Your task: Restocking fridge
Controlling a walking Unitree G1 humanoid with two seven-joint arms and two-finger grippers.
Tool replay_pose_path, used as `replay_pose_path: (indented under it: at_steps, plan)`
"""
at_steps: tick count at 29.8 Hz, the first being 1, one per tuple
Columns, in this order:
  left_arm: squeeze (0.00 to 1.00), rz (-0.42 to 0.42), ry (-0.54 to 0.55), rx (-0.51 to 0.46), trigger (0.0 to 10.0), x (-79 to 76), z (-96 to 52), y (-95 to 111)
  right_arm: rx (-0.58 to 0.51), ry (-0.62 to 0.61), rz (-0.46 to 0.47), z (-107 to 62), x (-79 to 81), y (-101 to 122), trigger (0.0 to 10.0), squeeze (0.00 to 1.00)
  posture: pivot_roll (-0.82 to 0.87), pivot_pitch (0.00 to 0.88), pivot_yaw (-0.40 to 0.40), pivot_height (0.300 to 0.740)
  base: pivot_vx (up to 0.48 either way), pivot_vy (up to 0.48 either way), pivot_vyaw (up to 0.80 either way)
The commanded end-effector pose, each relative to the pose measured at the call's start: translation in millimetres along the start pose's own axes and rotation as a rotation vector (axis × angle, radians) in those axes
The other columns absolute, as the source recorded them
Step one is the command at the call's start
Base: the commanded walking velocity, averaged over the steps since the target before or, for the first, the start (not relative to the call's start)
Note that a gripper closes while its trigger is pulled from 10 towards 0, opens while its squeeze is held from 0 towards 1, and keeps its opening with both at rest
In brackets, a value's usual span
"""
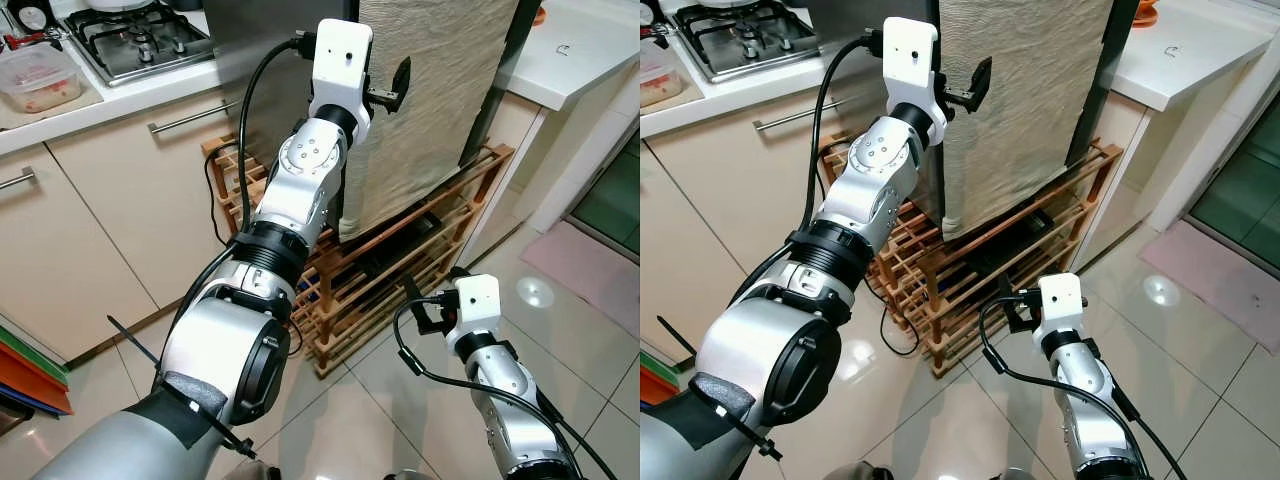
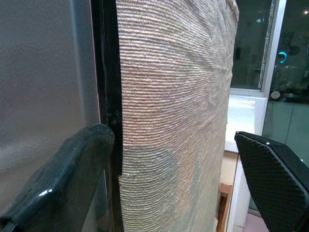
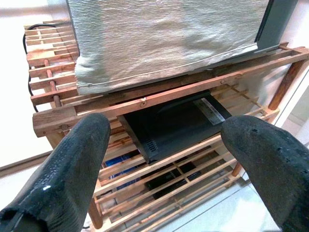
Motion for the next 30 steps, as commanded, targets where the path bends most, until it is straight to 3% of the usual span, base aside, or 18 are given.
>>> replay_pose_path:
  at_steps: [1,2,3,4,16,18,20,21,30]
  plan:
    - [0.00,0.000,-0.014,0.014,10.0,-1.1,2.8,0,0.009,0.011,-0.001,-0.3,2.0,-2,10.0,0.00,-0.12,0.023,0.039,0.740,0.000,0.000,0.00]
    - [0.00,0.000,-0.014,0.014,10.0,-1.1,2.8,0,0.009,0.011,-0.001,-0.3,2.0,-2,10.0,0.00,-0.12,0.023,0.039,0.740,0.000,0.000,0.00]
    - [0.00,0.000,-0.015,0.027,4.2,-0.7,2.9,-2,0.009,0.011,-0.001,-0.1,1.9,-2,10.0,0.00,-0.12,0.023,0.039,0.740,0.000,0.000,0.00]
    - [0.00,0.001,-0.019,0.037,0.0,-0.3,3.0,-4,0.009,0.010,-0.002,0.0,1.9,-1,10.0,0.00,-0.12,0.023,0.040,0.740,0.000,0.000,0.00]
    - [0.00,0.034,0.009,0.119,0.2,2.3,1.0,-22,0.012,0.007,-0.001,-0.1,2.5,-2,10.0,0.00,-0.13,0.027,0.045,0.740,0.000,0.000,0.00]
    - [0.00,0.050,0.019,0.126,4.5,3.7,1.0,-23,0.012,0.008,-0.001,-0.1,2.6,-2,10.0,0.00,-0.13,0.028,0.046,0.740,0.000,0.000,0.00]
    - [0.00,0.057,0.024,0.128,4.5,4.2,1.0,-23,0.012,0.008,-0.001,-0.1,2.6,-2,10.0,0.00,-0.13,0.028,0.046,0.740,0.000,0.000,0.00]
    - [0.00,0.049,0.021,0.132,0.0,4.0,1.0,-24,0.012,0.009,-0.001,-0.2,2.7,-2,10.0,0.00,-0.13,0.029,0.046,0.740,0.000,0.000,0.00]
    - [0.00,0.040,0.009,0.147,0.0,-0.3,1.6,-27,0.012,0.012,-0.001,0.0,3.5,-2,10.0,0.00,-0.13,0.030,0.047,0.740,0.000,0.000,0.00]
Point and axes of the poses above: a point about 5 cm out from each wrist's last joint towards the gripper, its own z axis pointing out of the wrist towards the gripper, its own y axis along the axis of the wrist's last joint, x = y × z, the point moved 1 cm from there along z, pointing out of the wrist towards the gripper, and after that the axes turned 4 degrees about -z, right-handed, at the moved point
